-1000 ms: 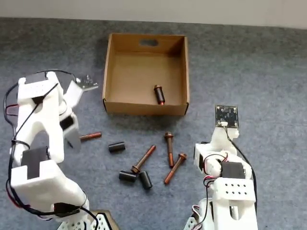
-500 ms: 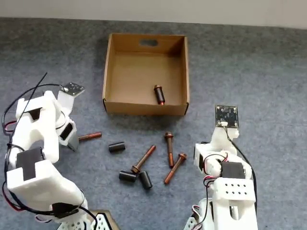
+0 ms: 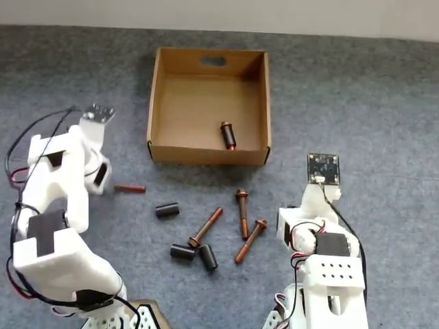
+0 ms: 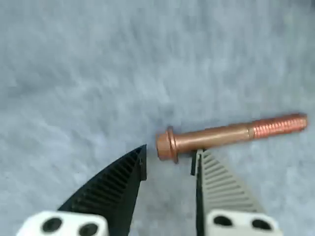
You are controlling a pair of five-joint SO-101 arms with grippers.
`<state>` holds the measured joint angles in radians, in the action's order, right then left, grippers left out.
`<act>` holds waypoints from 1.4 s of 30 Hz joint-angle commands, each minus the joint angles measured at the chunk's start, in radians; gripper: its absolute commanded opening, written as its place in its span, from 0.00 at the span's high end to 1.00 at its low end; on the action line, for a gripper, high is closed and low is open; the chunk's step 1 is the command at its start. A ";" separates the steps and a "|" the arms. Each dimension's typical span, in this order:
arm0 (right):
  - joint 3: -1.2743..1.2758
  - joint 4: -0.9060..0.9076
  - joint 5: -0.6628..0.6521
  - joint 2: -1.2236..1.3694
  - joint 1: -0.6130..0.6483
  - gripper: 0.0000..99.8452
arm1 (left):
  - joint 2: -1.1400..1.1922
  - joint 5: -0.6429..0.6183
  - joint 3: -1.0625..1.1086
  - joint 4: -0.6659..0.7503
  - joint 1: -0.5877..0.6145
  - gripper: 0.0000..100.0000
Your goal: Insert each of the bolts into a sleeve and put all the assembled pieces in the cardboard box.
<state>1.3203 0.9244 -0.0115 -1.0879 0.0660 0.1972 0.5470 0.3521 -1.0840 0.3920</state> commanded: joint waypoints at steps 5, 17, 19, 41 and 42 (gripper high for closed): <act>0.001 -0.048 0.005 -0.013 -0.007 0.99 | -0.005 -0.008 -0.097 0.057 -0.022 0.84; 0.001 -0.048 0.005 -0.015 -0.007 0.99 | -0.016 -0.264 -0.117 -0.091 -0.028 0.84; 0.001 -0.048 0.005 -0.016 -0.007 0.99 | -0.016 -0.269 -0.117 -0.115 -0.028 0.84; -0.002 -0.050 0.003 -0.016 -0.007 0.99 | -0.030 -0.465 -0.180 -0.143 -0.137 0.84; -0.001 -0.050 0.003 -0.016 -0.007 0.99 | -0.018 -0.494 -0.180 -0.130 -0.137 0.84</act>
<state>1.3280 0.8907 -0.0115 -1.0879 0.0660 0.1987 0.1128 0.2002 -1.2528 0.2739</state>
